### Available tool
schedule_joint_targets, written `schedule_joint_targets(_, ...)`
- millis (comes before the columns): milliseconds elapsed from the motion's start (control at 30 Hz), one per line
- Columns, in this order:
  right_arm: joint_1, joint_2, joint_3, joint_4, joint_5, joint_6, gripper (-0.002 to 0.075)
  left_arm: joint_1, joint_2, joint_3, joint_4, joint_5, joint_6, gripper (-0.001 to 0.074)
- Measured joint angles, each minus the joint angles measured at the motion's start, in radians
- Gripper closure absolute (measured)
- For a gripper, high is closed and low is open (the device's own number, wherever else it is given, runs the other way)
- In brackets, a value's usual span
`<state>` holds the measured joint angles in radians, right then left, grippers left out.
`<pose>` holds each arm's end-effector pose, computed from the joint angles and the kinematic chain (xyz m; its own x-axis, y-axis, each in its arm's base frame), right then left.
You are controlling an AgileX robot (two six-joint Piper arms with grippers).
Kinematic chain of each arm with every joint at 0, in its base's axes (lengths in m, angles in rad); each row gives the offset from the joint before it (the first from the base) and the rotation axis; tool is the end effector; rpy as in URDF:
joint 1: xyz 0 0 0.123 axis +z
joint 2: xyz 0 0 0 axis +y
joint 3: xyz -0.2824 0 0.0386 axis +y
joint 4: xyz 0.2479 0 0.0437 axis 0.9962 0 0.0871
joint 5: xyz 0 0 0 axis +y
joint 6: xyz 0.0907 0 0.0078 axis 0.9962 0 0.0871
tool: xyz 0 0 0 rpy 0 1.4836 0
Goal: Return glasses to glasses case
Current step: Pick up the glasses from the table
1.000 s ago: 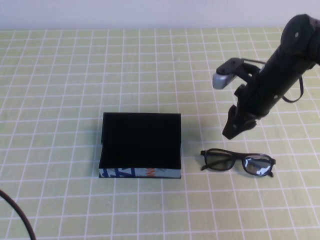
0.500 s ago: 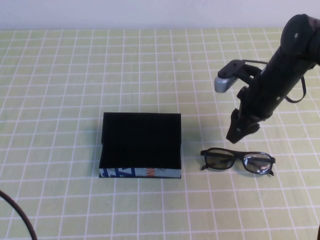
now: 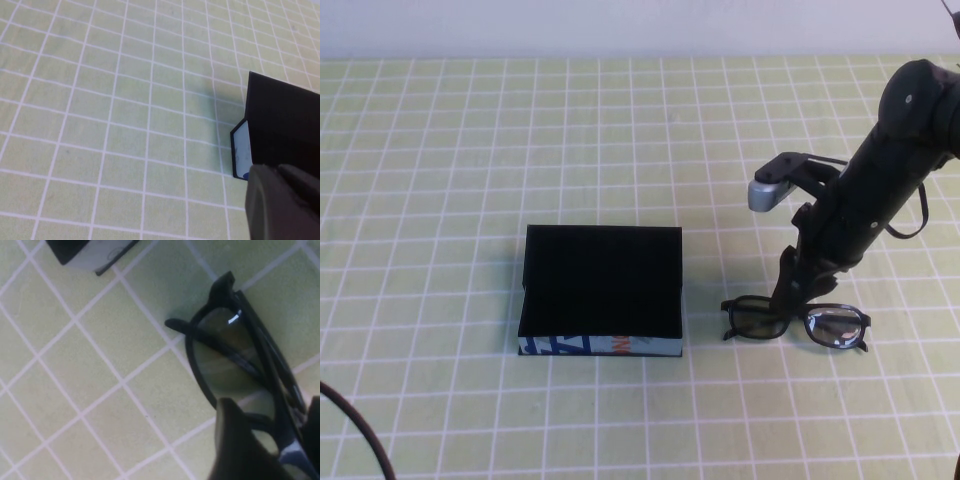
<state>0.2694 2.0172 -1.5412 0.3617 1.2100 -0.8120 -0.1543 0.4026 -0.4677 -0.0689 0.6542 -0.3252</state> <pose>0.3742 0.1346 0.2004 -0.5933 -0.7788 -0.2038 -0.7996 0.5409 0.2610 0.0780 -0.0160 0.2851 -0.5110 -0.2955 -0.8072 0.0004 0.9390 -0.3440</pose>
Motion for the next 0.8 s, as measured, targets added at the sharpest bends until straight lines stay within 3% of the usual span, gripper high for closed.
schedule_joint_targets(167, 0.0, 0.002, 0.02, 0.022, 0.0, 0.036, 0.0489, 0.0, 0.0, 0.0, 0.0, 0.0, 0.0, 0.0738)
schedule_joint_targets(800, 0.0, 0.002, 0.034, 0.025, 0.0, 0.047, 0.0531, 0.0, 0.0, 0.0, 0.0, 0.008, 0.0, 0.0738)
